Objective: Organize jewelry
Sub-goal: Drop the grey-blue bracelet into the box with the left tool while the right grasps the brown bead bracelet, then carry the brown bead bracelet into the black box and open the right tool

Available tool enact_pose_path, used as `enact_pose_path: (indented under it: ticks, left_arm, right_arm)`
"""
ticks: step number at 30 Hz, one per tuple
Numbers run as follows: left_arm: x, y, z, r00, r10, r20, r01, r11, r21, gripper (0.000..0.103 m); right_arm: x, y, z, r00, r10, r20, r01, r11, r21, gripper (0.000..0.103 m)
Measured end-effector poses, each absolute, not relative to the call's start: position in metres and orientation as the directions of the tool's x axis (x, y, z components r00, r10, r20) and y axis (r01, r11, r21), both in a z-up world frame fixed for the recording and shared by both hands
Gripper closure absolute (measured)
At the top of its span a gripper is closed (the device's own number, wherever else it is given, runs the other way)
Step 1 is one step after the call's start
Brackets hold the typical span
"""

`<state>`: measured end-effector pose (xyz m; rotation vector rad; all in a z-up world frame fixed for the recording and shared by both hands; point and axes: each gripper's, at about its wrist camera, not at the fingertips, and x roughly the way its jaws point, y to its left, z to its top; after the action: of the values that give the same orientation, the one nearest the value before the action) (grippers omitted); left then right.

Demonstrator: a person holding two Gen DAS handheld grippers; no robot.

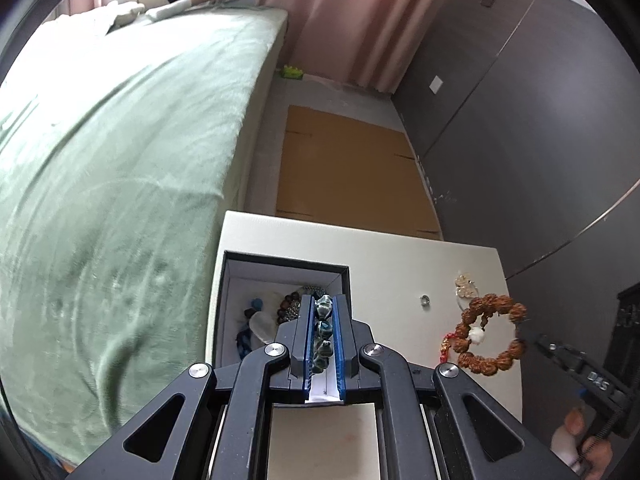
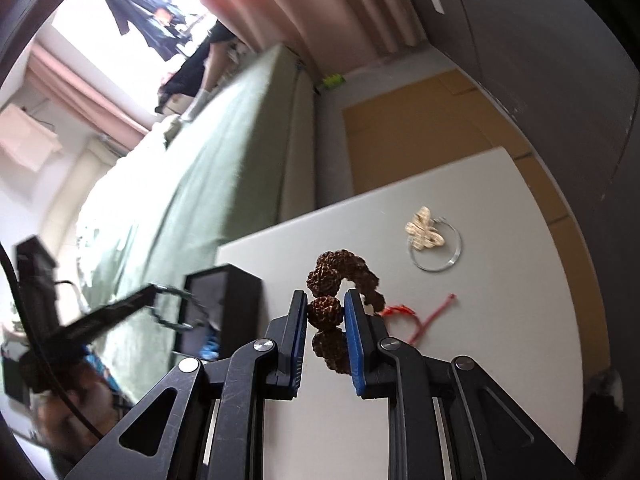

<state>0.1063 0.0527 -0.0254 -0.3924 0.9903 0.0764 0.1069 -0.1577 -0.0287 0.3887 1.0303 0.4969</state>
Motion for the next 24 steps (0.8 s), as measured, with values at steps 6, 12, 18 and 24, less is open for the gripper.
enact_pose_path:
  ticks: [6,12,18,24]
  left_arm:
    - [0.115,0.058,-0.039,0.562,-0.190,-0.805,-0.228,0.900,-0.372,0.094]
    - [0.122,0.069,-0.070,0.487,-0.170,-0.857,-0.278,0.900,-0.336,0.093]
    - [0.101,0.091,-0.073,0.559,-0.198,-0.805,-0.306,0.853,-0.422,0.093]
    - [0.077,0.110,-0.057,0.636,-0.190,-0.748,-0.317,0.819,-0.478,0.081]
  right_arm:
    - [0.111,-0.141,-0.024,0.423,0.580,-0.696,-0.222,0.811,0.541,0.083]
    - [0.114,-0.136,-0.027,0.413,0.559,-0.719,-0.213,0.827,0.520,0.083]
    - [0.111,-0.122,-0.017,0.420,0.586,-0.693,-0.248,0.809,0.533,0.083]
    - [0.105,-0.103,-0.004,0.431,0.659,-0.617,-0.302,0.749,0.590,0.083]
